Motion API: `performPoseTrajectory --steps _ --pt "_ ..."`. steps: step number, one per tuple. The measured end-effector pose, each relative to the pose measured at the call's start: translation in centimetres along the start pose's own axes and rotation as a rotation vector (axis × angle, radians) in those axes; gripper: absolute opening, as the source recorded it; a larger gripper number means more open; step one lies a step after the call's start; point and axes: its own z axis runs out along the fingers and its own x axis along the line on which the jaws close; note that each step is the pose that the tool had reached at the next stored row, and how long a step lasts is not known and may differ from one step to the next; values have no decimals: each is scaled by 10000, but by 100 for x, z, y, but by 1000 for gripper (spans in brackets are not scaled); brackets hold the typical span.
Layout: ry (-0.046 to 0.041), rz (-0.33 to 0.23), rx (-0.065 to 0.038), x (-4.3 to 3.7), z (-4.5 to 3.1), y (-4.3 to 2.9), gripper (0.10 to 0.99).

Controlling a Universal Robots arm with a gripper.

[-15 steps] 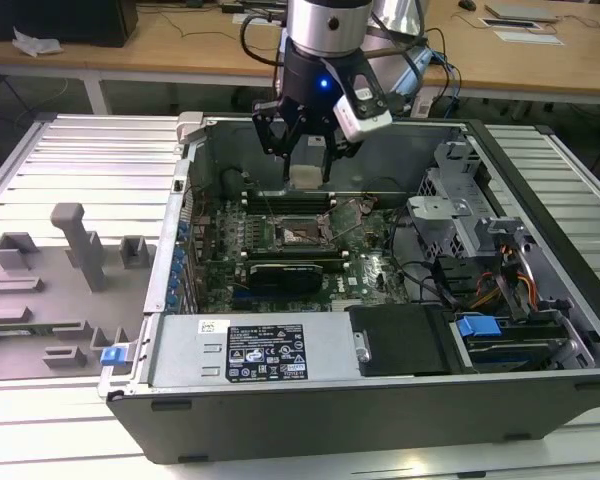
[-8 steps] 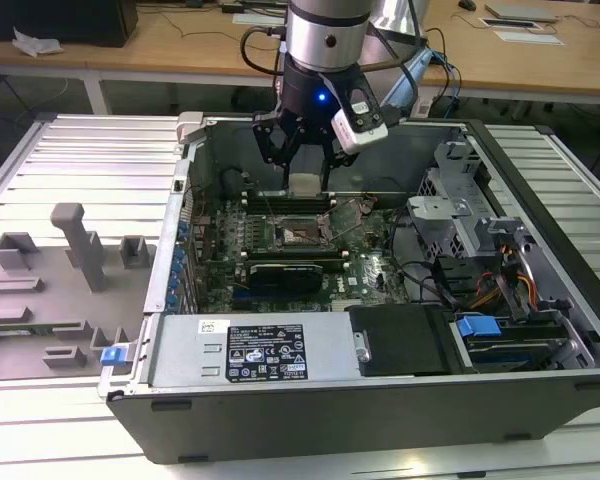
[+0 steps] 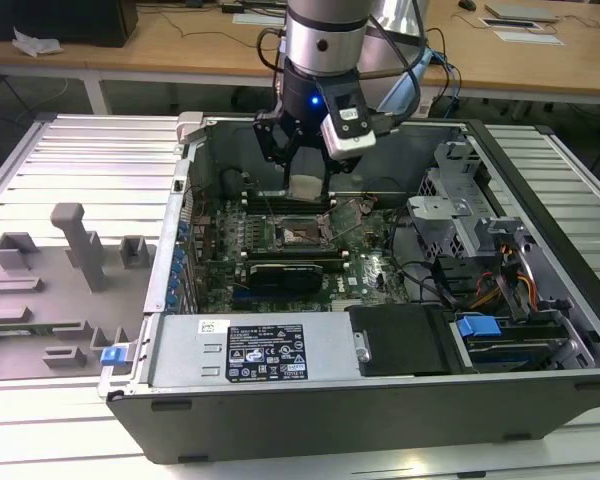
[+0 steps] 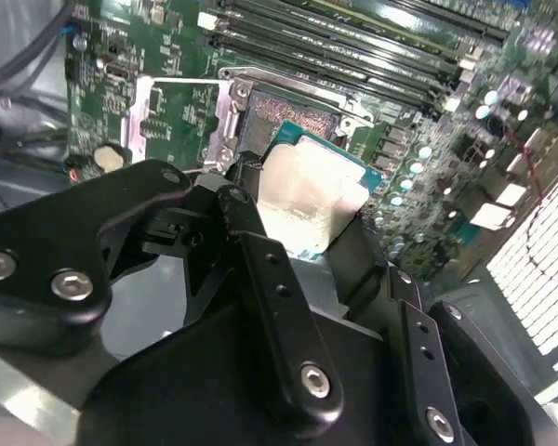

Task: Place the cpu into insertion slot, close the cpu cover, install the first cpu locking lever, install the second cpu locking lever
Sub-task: 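Place the cpu into insertion slot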

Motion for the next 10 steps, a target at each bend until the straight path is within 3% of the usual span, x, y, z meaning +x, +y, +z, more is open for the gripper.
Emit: performPoseTrajectory --steps 5,8,10 --pt "-88 990 -20 0 12 -1 541" --pt "-188 2112 -41 -1 26 -2 541" --pt "-223 2502 -49 -1 31 -3 541"
